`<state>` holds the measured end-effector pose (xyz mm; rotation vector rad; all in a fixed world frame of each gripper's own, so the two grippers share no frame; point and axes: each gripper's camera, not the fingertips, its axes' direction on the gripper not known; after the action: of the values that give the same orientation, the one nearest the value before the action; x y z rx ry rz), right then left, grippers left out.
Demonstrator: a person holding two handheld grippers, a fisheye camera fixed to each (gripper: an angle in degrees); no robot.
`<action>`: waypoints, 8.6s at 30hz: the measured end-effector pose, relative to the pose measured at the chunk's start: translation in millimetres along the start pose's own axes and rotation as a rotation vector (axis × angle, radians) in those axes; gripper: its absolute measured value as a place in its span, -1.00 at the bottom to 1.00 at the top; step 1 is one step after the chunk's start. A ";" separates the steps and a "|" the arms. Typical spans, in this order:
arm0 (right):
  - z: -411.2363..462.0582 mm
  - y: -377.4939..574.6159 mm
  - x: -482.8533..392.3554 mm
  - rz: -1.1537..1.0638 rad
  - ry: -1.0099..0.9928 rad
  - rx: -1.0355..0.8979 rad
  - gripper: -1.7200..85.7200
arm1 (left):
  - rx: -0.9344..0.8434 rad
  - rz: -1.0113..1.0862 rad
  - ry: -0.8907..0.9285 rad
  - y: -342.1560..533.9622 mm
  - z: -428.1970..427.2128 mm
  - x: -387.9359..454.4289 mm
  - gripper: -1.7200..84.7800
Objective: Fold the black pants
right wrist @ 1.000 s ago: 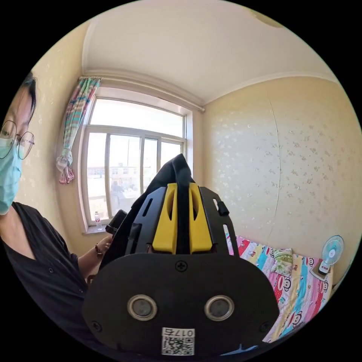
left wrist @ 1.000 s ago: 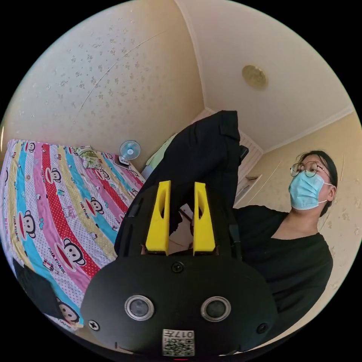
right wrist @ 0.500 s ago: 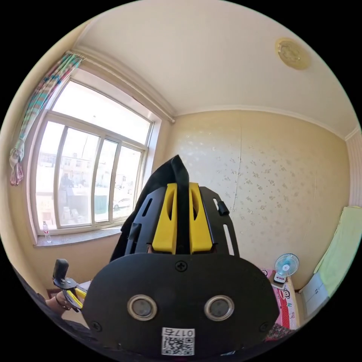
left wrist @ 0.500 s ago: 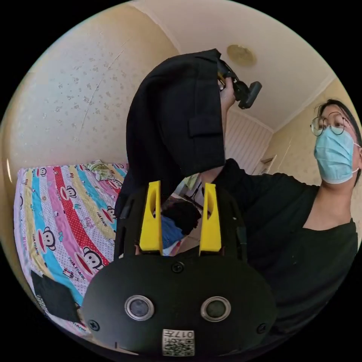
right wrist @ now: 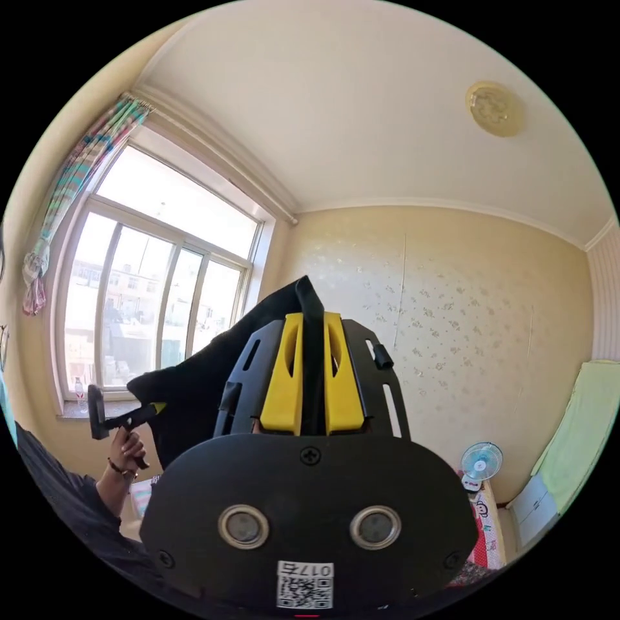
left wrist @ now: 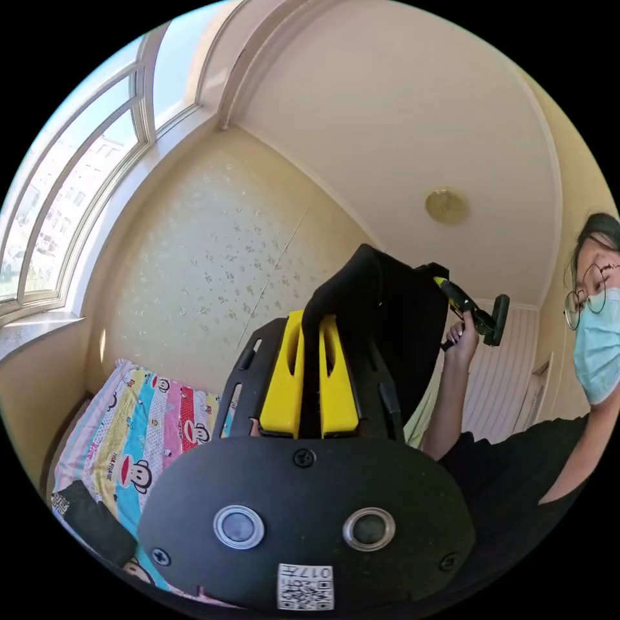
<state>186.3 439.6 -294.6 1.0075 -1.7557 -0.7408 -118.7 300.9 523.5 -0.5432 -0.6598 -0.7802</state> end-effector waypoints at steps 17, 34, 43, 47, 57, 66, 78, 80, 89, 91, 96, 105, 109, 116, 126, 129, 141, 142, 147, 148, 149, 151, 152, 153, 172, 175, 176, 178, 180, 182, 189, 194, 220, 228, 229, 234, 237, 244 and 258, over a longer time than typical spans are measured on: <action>333.9 322.9 345.4 0.520 -0.054 -0.935 -0.86 | -0.893 -0.284 -0.327 0.4 337.3 -339.6 -0.85; 139.0 695.5 526.2 1.283 -0.153 -1.178 -0.95 | -1.243 -0.890 -0.290 205.0 160.6 -458.3 -0.98; 145.3 705.4 627.2 1.178 -0.214 -1.238 -0.95 | -1.627 -0.660 0.071 197.5 324.7 -400.0 -0.94; 125.9 734.1 651.8 1.305 -0.287 -1.216 -0.95 | -1.920 -0.470 0.036 253.9 383.3 -362.5 -0.70; 59.5 814.8 761.2 1.536 -0.312 -1.231 -0.95 | -2.224 -0.190 -0.278 382.1 425.2 -345.0 -0.49; 33.8 841.9 833.8 1.664 -0.406 -1.137 -0.95 | -2.520 0.112 -0.365 386.4 441.7 -369.7 -0.93; 53.9 850.5 890.5 1.476 -0.840 -1.091 -0.65 | -1.717 -0.957 0.500 129.2 405.0 -442.8 -0.96; 55.8 851.8 900.2 1.532 -0.858 -1.054 -0.47 | -1.617 -1.030 0.543 102.4 391.0 -451.3 -0.97; 49.1 862.3 906.5 1.972 -1.087 -0.860 -0.35 | -1.310 -1.158 0.648 21.9 356.5 -470.6 -0.97; 44.7 868.3 903.9 2.040 -1.153 -0.862 -0.34 | -1.336 -1.136 0.642 13.0 356.3 -471.7 -0.97; 20.7 866.8 910.7 2.215 -1.101 -0.755 -0.40 | -1.377 -1.084 0.630 -10.7 358.7 -475.1 -0.97; 4.3 839.1 966.9 2.055 -1.124 -0.147 -0.85 | -1.502 -0.988 0.598 -29.5 345.8 -473.1 -0.97; -8.1 743.8 998.0 1.457 -1.270 -0.255 -0.86 | -1.488 -1.034 0.740 -13.8 341.0 -450.8 -0.97; -69.5 755.4 981.5 1.470 -1.113 -0.668 -0.86 | -1.593 -1.486 0.632 92.7 298.6 -450.1 -0.97; -46.8 787.8 924.6 1.489 -1.095 -0.615 -0.86 | -1.564 -1.187 0.446 21.8 362.8 -439.2 -0.65; -11.3 788.4 885.0 1.413 -1.182 -0.735 -0.86 | -1.644 -0.985 0.383 2.6 401.6 -420.9 -0.53; -18.3 872.2 836.5 1.415 -0.678 -1.377 -0.79 | -1.543 -1.245 -0.173 63.5 245.9 -508.1 -0.74; -15.5 874.0 833.0 1.352 -0.612 -1.457 -0.81 | -1.524 -1.261 -0.210 65.1 234.7 -512.2 -0.74; 25.9 868.0 808.5 1.225 -0.528 -1.463 -0.81 | -1.443 -1.168 -0.499 63.4 173.5 -551.2 -0.75; 43.4 873.7 794.3 1.239 -0.538 -1.440 -0.77 | -1.448 -1.141 -0.523 64.0 171.0 -556.7 -0.74; 53.4 878.8 785.8 1.255 -0.559 -1.431 -0.76 | -1.451 -1.087 -0.554 66.4 168.3 -568.1 -0.73; 99.0 905.8 744.7 1.310 -0.688 -1.390 -0.74 | -1.444 -1.003 -0.539 71.1 170.2 -586.4 -0.73; 110.5 913.0 733.6 1.316 -0.708 -1.382 -0.74 | -1.447 -0.949 -0.501 74.6 173.8 -599.4 -0.73; 133.5 926.6 710.5 1.313 -0.725 -1.366 -0.75 | -1.459 -0.895 -0.464 78.5 177.7 -613.8 -0.73; 251.4 1005.9 494.3 1.079 -0.168 -1.447 -0.59 | -1.460 -0.624 -0.338 147.1 143.0 -668.4 -0.83; 265.1 1002.7 477.0 0.949 -0.105 -1.556 -0.84 | -1.550 -0.695 -0.276 153.8 143.1 -677.7 -0.90; 267.3 1002.0 474.2 0.912 -0.086 -1.577 -0.85 | -1.660 -0.738 -0.206 165.1 147.3 -680.9 -0.93; 272.6 996.8 471.7 0.846 -0.111 -1.602 -0.88 | -1.767 -0.791 -0.078 176.0 150.0 -680.4 -0.95; 269.9 989.1 482.2 0.901 -0.159 -1.579 -0.90 | -1.742 -0.796 0.011 162.5 142.8 -677.8 -0.96; 259.9 978.7 498.7 0.992 -0.231 -1.499 -0.91 | -1.699 -0.777 0.035 144.2 133.2 -678.3 -0.96; 194.2 992.7 561.1 1.396 -0.449 -1.235 -0.92 | -1.544 -1.027 -0.147 136.9 63.8 -703.0 -0.97; 147.5 955.2 638.1 1.363 -0.150 -1.147 -0.83 | -1.554 -1.017 -0.242 137.8 49.5 -681.7 -0.98; 146.3 876.9 796.1 1.211 -0.519 -1.343 -0.88 | -1.411 -0.882 0.175 93.0 220.3 -556.9 -0.80; 220.5 825.5 794.3 1.122 -0.948 -1.316 -0.89 | -1.617 -0.639 0.250 87.8 311.5 -463.8 -0.49; 230.7 819.0 790.5 1.091 -0.995 -1.314 -0.89 | -1.647 -0.632 0.236 91.5 315.0 -461.1 -0.50; 261.2 803.5 778.8 1.014 -1.120 -1.354 -0.88 | -1.778 -0.696 0.187 107.7 321.5 -463.6 -0.84; 274.4 804.6 787.6 1.015 -1.194 -1.432 -0.86 | -1.716 -0.763 0.209 94.7 311.8 -471.3 -0.89; 351.3 784.3 906.5 0.969 -0.779 -1.576 -0.72 | -1.594 -0.861 0.186 64.1 295.6 -487.9 -0.93; 586.2 892.9 1058.8 1.231 -0.090 -1.256 -0.68 | -1.239 -1.235 0.298 14.5 245.8 -548.6 -0.95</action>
<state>-855.2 -36.7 680.4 -0.8971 -1.1997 -0.7876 -482.1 722.5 295.9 -1.0971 -0.0744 -2.4378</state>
